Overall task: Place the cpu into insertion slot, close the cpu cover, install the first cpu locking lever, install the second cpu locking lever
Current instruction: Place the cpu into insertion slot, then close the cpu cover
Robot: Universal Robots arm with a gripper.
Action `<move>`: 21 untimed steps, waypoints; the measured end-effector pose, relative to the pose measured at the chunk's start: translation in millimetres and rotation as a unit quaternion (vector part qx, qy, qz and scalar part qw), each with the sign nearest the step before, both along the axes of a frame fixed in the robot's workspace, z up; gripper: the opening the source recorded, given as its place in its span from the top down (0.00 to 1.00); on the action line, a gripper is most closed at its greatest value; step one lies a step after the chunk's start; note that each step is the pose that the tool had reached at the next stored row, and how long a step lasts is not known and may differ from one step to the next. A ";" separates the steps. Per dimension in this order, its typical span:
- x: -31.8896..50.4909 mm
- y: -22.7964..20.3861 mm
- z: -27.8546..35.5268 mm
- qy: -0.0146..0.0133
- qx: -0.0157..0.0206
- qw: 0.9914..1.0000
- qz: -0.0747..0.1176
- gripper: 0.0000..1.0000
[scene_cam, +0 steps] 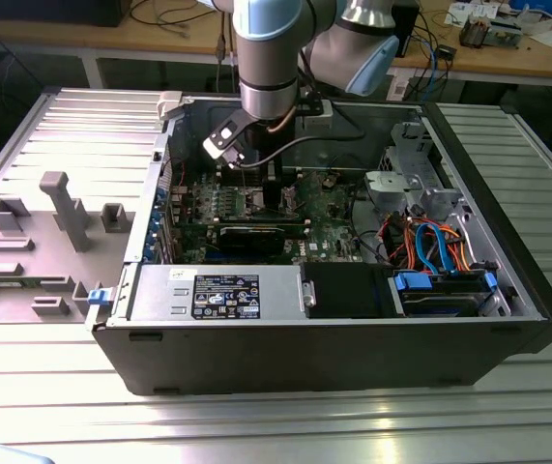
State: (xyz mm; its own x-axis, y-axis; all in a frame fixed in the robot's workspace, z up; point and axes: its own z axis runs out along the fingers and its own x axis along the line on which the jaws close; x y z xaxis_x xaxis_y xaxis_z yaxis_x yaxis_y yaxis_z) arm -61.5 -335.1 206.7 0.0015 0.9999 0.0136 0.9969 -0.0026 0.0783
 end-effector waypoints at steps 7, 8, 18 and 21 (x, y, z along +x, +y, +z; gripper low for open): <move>0.2 0.0 11.2 0.001 -0.004 1.000 0.000 0.57; 0.2 0.0 11.3 0.001 -0.004 1.000 0.000 0.64; 0.2 -0.2 11.3 0.001 -0.004 1.000 0.000 0.89; 0.2 -0.2 11.3 0.001 -0.004 1.000 0.000 0.89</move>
State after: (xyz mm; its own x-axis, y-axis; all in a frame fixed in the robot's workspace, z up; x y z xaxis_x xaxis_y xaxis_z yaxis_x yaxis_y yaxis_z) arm -61.4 -335.3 218.0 0.0015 1.0000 0.0062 0.9971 -0.0020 0.0755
